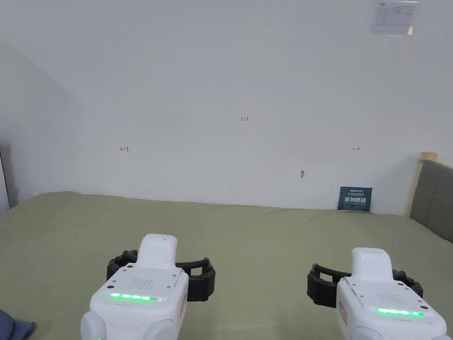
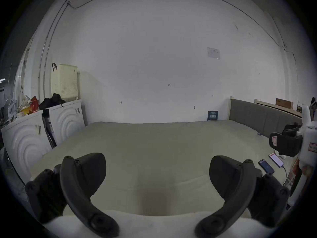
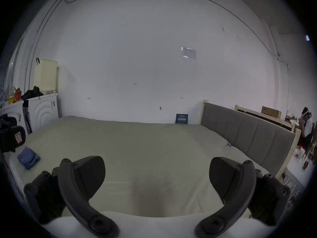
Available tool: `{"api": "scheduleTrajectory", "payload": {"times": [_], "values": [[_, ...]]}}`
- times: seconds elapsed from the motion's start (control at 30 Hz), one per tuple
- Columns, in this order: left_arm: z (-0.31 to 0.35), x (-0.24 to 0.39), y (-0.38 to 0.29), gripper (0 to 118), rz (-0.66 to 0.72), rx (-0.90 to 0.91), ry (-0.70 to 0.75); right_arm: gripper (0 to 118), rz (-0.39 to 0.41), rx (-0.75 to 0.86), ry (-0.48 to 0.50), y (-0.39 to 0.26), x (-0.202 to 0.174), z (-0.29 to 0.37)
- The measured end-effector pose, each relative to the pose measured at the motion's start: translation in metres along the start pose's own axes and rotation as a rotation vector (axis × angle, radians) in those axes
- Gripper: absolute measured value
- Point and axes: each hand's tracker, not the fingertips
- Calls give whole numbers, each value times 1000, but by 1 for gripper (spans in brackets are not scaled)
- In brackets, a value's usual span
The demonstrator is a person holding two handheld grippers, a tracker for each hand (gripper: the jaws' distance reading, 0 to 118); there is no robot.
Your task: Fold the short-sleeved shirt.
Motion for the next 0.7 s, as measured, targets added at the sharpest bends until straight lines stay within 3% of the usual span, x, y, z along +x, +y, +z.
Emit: {"api": "scheduleTrajectory", "payload": {"times": [0.27, 0.47, 0.6, 0.7], "values": [[-4, -7, 12, 118, 42, -24, 77, 118, 26, 56, 94, 1, 6, -2], [-3, -10, 13, 118, 64, 31, 27, 118, 63, 88, 14, 0, 1, -2], [-2, -9, 19, 118, 37, 75, 39, 118, -33, 151, 32, 4, 6, 4], [-1, -9, 20, 118, 35, 87, 35, 118, -91, 114, 76, 10, 13, -2]]}}
